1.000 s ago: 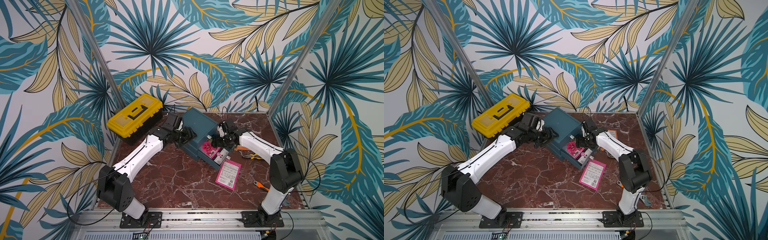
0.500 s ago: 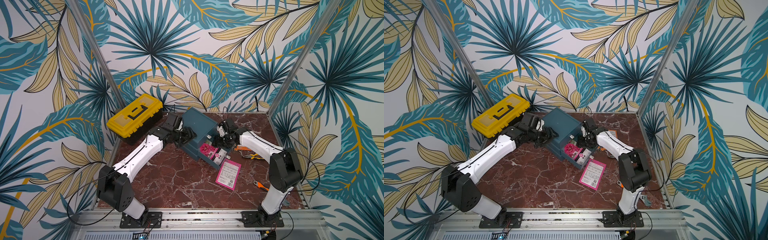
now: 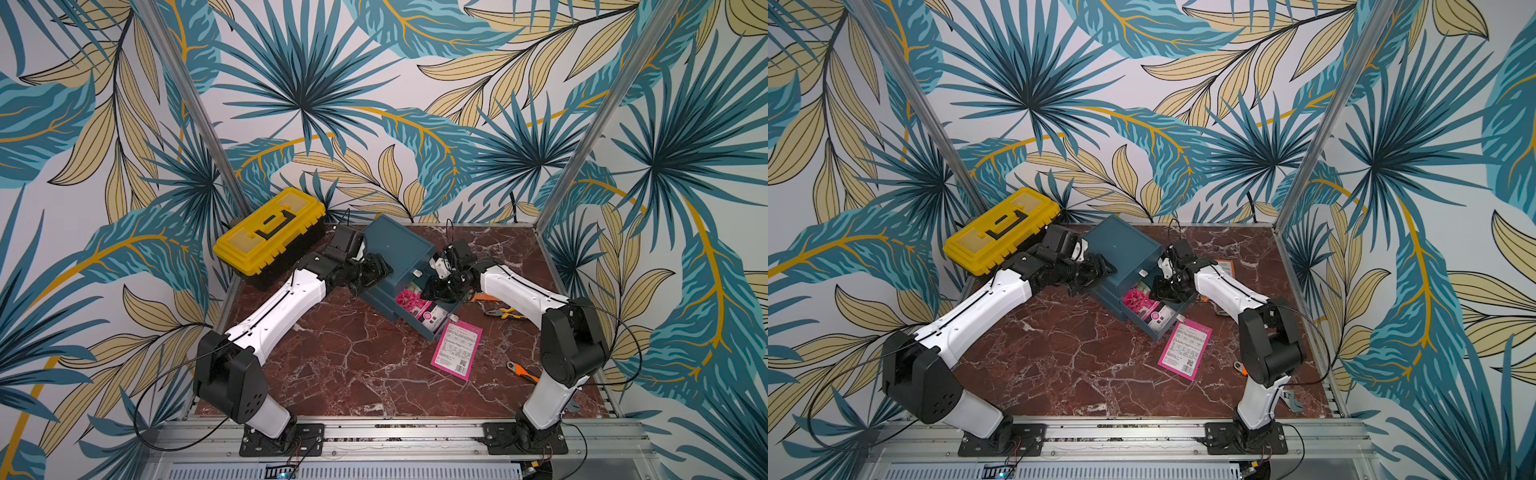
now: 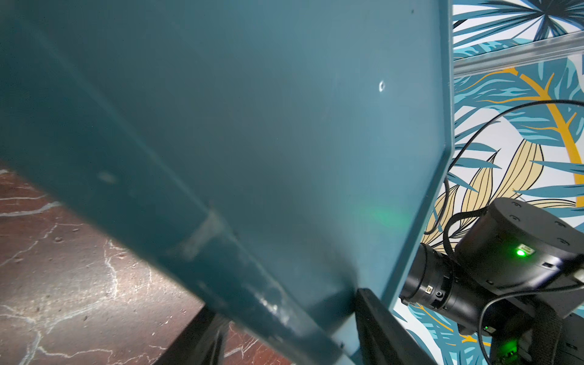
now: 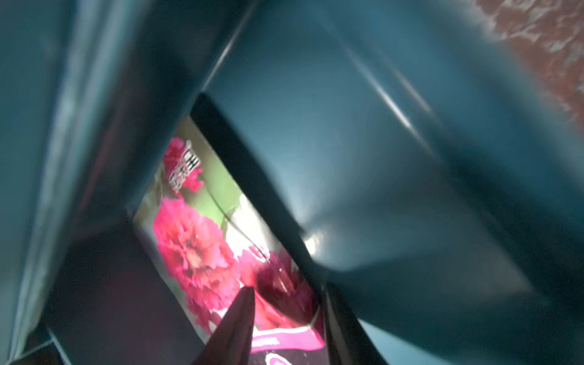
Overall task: Take the seed bags out of the drawer
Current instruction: Pick up the seed packet from the drawer.
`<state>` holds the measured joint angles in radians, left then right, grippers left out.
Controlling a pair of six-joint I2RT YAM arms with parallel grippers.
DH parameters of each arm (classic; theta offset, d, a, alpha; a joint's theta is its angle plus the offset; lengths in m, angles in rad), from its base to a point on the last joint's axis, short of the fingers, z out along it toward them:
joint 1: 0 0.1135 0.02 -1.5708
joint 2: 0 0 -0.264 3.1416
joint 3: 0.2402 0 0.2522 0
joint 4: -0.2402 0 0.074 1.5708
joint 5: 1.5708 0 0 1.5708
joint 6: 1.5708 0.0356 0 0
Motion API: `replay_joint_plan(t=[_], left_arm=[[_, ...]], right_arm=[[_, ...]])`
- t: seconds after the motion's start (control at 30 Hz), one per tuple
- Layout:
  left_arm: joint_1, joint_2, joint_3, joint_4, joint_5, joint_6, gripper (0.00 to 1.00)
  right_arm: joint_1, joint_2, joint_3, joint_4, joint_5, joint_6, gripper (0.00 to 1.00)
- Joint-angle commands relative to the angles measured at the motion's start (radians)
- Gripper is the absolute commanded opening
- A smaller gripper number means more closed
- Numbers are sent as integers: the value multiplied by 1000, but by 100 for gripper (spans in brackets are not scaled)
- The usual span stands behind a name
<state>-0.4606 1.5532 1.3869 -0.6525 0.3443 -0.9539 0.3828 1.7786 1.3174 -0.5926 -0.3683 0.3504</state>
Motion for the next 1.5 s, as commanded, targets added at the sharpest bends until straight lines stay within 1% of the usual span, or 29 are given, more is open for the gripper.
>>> replay_joint_plan(t=[0.0, 0.1, 0.23, 0.3, 0.33, 0.57, 0.83, 1.07, 1.27, 1.47], left_arm=[[5, 12, 33, -19, -18, 6, 66], [7, 12, 34, -16, -18, 5, 66], [5, 13, 33, -15, -15, 4, 66], [6, 13, 31, -16, -14, 3, 66], [6, 10, 28, -14, -14, 3, 66], [6, 4, 22, -13, -14, 1, 66], [6, 0, 12, -9, -13, 0, 66], [6, 2, 11, -5, -9, 0, 66], [6, 11, 14, 3, -5, -1, 66], [6, 16, 14, 11, 0, -3, 66]], right_arm=[[16, -34, -41, -36, -65, -9, 36], [16, -49, -53, -35, -55, 2, 29], [14, -61, -49, -35, -30, 37, 9], [14, -61, -40, -35, -21, 59, 2], [14, -61, -35, -35, -19, 71, 0], [8, -62, 4, -35, 14, 110, 0], [-37, -74, 31, -57, 2, 123, 0], [-67, -57, 92, -99, -63, 178, 0], [-68, -2, 195, -222, -130, 197, 0], [-71, -4, 218, -300, -158, 209, 0]])
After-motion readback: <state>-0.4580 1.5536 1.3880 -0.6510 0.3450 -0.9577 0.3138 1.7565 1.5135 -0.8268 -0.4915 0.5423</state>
